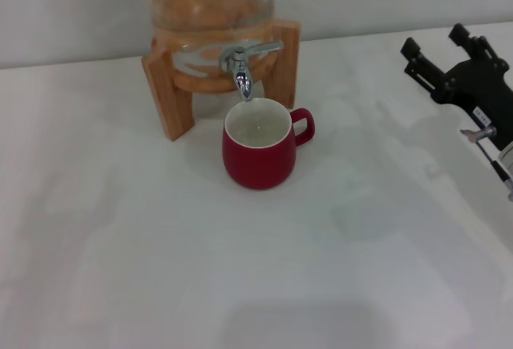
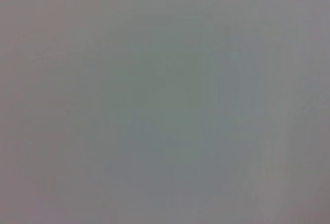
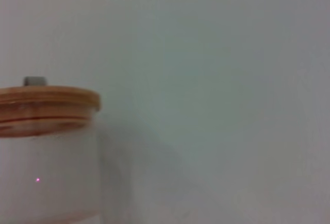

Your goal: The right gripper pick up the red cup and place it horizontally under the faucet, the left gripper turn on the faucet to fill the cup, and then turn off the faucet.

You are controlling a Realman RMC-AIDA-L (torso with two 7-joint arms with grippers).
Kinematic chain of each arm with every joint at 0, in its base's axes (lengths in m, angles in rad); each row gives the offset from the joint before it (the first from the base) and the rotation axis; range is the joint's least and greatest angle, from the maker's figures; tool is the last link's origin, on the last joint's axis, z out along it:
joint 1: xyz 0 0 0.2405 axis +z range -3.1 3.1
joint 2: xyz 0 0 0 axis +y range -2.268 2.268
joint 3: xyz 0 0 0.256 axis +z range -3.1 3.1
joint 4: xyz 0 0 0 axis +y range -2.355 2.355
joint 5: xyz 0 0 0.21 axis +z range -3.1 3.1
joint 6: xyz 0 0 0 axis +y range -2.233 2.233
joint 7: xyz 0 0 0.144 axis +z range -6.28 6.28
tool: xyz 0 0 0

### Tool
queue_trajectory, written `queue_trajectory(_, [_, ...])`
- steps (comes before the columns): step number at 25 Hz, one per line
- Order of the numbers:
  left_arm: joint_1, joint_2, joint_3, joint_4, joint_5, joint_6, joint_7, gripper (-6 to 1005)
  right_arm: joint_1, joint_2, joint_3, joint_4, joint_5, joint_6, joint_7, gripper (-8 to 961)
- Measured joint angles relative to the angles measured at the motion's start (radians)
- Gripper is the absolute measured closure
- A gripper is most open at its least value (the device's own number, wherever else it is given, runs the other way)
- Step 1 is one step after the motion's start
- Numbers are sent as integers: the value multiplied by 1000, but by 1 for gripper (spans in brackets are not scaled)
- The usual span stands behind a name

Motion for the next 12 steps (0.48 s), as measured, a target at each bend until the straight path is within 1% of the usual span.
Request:
queue_trajectory(6, [-64, -2, 1, -119, -119, 97, 43, 166, -3, 1, 7, 2, 135, -9, -91, 80])
queue_trajectory(11, [-99, 0, 6, -159, -142, 107, 47, 166, -7, -2, 10, 3, 240, -33, -137, 80])
queue_trajectory(12, [-119, 0, 4, -187, -146, 115, 51, 167, -8, -2, 10, 4, 255, -35, -142, 80])
